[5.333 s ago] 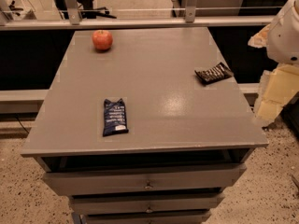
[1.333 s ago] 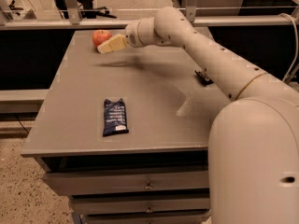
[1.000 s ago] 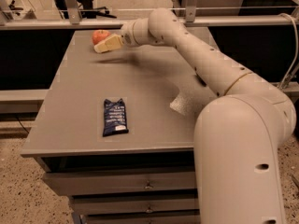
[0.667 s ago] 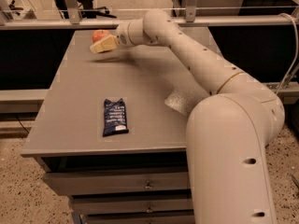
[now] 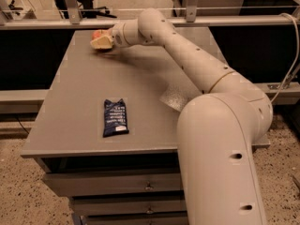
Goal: Pick apple
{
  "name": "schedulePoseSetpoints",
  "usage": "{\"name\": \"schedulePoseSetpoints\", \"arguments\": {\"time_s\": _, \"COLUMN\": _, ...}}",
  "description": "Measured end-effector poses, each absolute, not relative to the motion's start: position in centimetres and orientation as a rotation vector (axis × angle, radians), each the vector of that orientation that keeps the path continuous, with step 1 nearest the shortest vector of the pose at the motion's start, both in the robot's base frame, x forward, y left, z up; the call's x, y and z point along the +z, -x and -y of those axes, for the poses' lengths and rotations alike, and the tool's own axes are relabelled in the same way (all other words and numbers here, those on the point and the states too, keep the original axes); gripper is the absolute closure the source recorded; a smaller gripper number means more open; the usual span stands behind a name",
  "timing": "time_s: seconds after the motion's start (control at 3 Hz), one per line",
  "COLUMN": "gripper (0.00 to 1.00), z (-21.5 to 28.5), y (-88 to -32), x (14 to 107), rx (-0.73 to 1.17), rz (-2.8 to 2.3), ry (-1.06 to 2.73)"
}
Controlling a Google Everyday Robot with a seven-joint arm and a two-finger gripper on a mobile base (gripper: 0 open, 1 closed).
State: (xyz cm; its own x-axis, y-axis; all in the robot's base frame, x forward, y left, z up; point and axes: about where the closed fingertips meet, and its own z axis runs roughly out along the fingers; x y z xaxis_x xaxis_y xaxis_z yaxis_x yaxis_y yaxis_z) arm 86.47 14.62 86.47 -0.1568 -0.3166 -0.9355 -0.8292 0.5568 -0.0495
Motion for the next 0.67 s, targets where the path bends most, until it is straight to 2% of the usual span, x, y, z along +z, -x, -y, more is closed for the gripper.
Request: {"name": "schedulePoseSetpoints", "arguments": {"time_s": 0.67, "gripper": 0.87, "z": -13.6, "y": -85.8, "x": 87.8, "rx": 0.602, "rz": -1.706, "ry": 0.93}}
